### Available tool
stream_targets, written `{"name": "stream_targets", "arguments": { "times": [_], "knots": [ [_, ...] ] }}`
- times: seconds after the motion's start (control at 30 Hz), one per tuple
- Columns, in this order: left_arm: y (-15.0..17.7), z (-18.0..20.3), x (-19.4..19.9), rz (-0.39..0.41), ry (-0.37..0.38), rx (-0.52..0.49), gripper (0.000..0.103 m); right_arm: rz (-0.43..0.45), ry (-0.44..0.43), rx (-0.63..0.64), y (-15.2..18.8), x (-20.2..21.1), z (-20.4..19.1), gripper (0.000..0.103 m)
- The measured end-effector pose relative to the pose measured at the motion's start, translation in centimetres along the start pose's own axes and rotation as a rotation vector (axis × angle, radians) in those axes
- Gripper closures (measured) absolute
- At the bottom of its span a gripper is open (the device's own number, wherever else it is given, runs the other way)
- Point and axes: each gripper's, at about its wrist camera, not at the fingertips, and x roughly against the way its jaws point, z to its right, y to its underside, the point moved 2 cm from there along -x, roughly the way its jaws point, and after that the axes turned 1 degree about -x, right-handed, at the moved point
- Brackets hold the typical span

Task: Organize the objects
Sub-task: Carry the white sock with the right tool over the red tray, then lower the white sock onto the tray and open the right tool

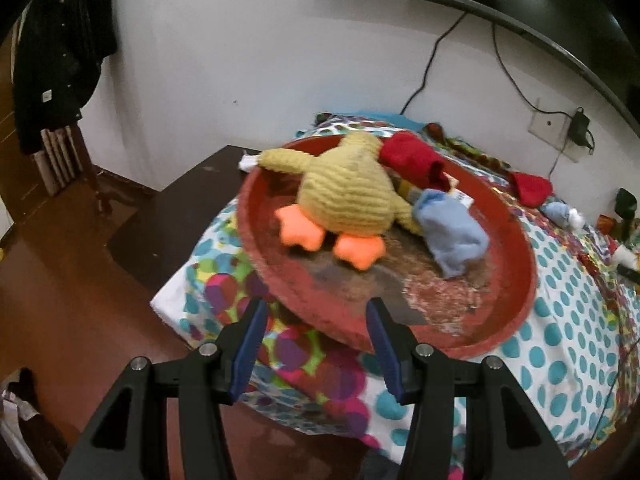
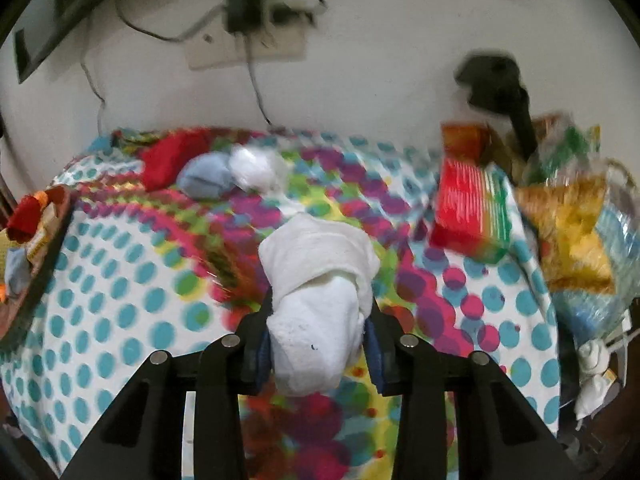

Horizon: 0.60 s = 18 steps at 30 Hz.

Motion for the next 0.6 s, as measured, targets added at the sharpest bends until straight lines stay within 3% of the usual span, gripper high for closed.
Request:
{"name": "stream_targets", "arguments": {
  "times": [0.07,0.27,0.5,0.6],
  "knots": [
    [-0.2,-0.7,0.2,0.005,0.027,0.041,0.05,0.02,-0.038,0.011,-0.5,1.0,-2.0,0.068],
    [-0.4,-1.4,1.1,0.035,-0.004,0.051,0.05,0.055,-0.199,0.148,-1.4,3.3,-13.0,0.068],
    [-0.4,-1.6,1.1,0.039,-0.016,0.038,0.05,0.001,-0.381,0.229,-1.9,3.4,-25.0,0.067],
    [-0.4,-2.1,0.8,0.022,-0.015,0.057,0.05,-0.019,-0.379,0.278,-2.3,2.2,-29.9,0.067]
  ]
}}
